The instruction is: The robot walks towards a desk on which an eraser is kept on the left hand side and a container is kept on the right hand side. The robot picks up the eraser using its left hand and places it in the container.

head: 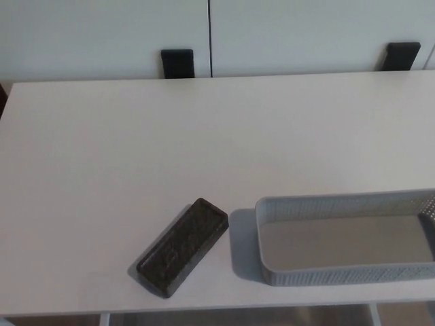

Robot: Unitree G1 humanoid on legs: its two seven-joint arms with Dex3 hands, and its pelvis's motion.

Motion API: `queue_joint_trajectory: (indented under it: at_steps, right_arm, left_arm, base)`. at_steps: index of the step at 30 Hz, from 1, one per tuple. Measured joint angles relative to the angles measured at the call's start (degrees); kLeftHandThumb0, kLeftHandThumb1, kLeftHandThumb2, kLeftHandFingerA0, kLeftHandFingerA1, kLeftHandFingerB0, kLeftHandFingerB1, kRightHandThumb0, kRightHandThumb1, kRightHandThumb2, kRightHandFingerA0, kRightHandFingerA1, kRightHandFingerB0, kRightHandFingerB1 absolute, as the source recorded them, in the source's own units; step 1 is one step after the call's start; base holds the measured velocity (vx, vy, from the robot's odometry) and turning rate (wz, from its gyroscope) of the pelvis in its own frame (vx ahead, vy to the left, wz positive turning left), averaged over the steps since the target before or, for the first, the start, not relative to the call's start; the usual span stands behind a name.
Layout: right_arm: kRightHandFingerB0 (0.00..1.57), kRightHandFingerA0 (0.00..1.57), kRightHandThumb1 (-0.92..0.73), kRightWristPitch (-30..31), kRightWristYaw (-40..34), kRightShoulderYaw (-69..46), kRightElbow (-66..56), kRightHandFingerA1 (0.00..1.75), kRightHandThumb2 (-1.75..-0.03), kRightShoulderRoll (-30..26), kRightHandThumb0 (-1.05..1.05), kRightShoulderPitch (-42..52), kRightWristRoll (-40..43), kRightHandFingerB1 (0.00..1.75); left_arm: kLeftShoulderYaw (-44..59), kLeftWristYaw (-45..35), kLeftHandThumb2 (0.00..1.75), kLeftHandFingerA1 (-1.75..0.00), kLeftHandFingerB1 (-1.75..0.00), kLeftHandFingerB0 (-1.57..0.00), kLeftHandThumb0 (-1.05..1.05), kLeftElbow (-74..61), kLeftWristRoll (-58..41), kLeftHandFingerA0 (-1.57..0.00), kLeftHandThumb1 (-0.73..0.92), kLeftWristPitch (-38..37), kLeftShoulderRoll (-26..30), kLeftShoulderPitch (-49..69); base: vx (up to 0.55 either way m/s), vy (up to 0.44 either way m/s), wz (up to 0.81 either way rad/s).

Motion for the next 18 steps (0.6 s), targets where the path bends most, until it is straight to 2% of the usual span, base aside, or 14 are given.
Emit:
queue_joint_trajectory:
  at_steps: [7,8,9,18]
  right_arm:
    - [0.32,0.45,-0.37,-0.03,0.00,0.54,-0.53,0.59,-0.75,0.07,-0.51,0.00,-0.08,0.50]
    - [0.39,0.51,-0.47,-0.03,0.01,0.66,-0.63,0.52,-0.54,0.08,-0.46,-0.01,-0.10,0.40]
    - [0.32,0.45,-0.37,-0.06,0.02,0.86,-0.77,0.59,-0.74,0.08,-0.51,-0.03,-0.11,0.50]
    - [0.31,0.45,-0.37,-0.13,0.10,1.68,-1.53,0.58,-0.72,0.22,-0.49,-0.11,-0.12,0.49]
  left_arm:
    - [-3.52,-0.25,0.84,-0.54,-0.50,0.00,-0.28,-11.95,-1.45,-0.04,0.29,3.78,6.48,-9.46]
    - [-4.57,-0.35,0.84,-0.54,-0.50,0.00,-0.28,-13.43,-1.47,-0.04,0.29,4.43,7.26,-11.03]
    - [-6.26,-0.52,0.84,-0.53,-0.50,0.00,-0.28,-15.15,-1.43,-0.04,0.28,5.30,8.21,-12.98]
    - [-21.80,-1.69,0.81,-0.55,-0.49,0.00,-0.28,-22.37,1.91,-0.05,0.23,11.30,9.85,-21.08]
  base:
    - [0.00,0.000,0.00]
    - [0.00,0.000,0.00]
    - [0.00,0.000,0.00]
    - [0.00,0.000,0.00]
